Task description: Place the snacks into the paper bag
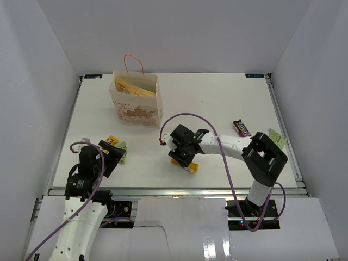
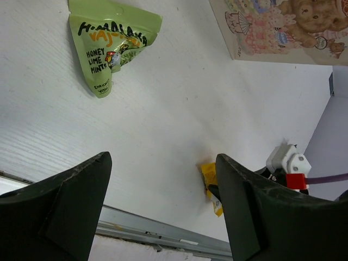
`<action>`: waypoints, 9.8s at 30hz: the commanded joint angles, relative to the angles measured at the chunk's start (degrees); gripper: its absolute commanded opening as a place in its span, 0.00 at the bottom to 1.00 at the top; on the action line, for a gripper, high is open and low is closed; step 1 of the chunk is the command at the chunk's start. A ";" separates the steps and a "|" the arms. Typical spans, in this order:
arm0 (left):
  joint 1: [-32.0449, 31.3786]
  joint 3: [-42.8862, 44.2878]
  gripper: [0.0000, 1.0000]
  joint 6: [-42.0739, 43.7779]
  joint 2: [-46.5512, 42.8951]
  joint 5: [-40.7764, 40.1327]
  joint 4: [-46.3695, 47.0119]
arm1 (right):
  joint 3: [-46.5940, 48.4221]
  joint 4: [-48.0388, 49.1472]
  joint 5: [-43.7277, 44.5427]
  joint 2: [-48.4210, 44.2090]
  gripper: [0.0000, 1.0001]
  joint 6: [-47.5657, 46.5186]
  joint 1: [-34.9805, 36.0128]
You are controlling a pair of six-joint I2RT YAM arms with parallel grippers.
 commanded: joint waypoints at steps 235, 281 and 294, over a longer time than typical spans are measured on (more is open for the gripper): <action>-0.27 1.57 0.89 11.30 -1.03 11.85 20.99 | 63.85 19.45 -20.59 9.83 0.22 -5.52 -14.59; -0.27 15.47 0.86 65.94 36.85 -8.36 19.13 | 0.67 2.50 -40.53 -22.76 0.72 -21.77 -40.76; 2.28 5.35 0.80 83.28 46.78 -5.82 32.94 | -5.85 2.06 -42.55 -26.11 0.72 -21.86 -47.18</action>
